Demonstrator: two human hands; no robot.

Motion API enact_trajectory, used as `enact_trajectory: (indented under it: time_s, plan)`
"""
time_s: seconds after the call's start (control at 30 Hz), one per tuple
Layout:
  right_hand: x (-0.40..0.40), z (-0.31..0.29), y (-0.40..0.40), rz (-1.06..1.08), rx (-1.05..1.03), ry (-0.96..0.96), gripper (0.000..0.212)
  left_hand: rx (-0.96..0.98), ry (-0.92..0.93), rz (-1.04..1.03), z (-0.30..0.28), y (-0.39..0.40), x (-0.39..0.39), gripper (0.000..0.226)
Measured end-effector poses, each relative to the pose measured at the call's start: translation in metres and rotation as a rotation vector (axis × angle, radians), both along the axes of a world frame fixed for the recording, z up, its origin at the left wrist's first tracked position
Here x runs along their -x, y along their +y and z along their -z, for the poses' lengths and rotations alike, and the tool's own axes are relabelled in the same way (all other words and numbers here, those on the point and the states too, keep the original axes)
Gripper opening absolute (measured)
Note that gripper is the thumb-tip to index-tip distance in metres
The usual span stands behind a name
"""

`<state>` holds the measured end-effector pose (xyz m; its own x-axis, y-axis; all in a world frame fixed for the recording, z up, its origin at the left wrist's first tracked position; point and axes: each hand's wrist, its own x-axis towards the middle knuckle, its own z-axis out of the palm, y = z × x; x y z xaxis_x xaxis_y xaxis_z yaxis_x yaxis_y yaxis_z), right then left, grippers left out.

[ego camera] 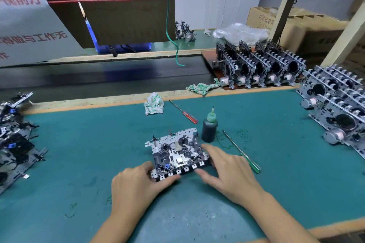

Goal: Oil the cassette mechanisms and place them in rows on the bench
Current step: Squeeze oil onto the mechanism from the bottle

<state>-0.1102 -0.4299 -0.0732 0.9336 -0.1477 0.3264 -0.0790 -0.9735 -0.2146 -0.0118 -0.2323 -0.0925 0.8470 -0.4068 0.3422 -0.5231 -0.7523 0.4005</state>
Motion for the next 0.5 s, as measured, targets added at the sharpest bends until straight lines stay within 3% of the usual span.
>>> enact_trajectory:
  time_s: [0.1, 0.2, 0.33, 0.4, 0.5]
  plan:
    - [-0.001, -0.007, 0.002, 0.053, -0.110, -0.413, 0.042, -0.059, -0.011, -0.050, -0.003, -0.002, -0.010, 0.076]
    - [-0.018, -0.014, -0.007, 0.195, -0.345, -0.602, 0.051, -0.073, -0.072, -0.028, -0.013, -0.013, -0.024, 0.070]
    - [-0.052, -0.008, -0.014, 0.374, -0.746, -0.410, 0.077, -0.127, 0.026, -0.032, -0.014, -0.036, -0.034, 0.059]
    - [-0.058, 0.004, -0.015, 0.399, -0.823, -0.282, 0.063, -0.106, 0.051, -0.035, -0.010, -0.041, -0.036, 0.059]
    - [-0.055, 0.013, -0.019, 0.355, -0.705, -0.217, 0.044, -0.065, 0.054, -0.035, -0.004, -0.038, -0.039, 0.061]
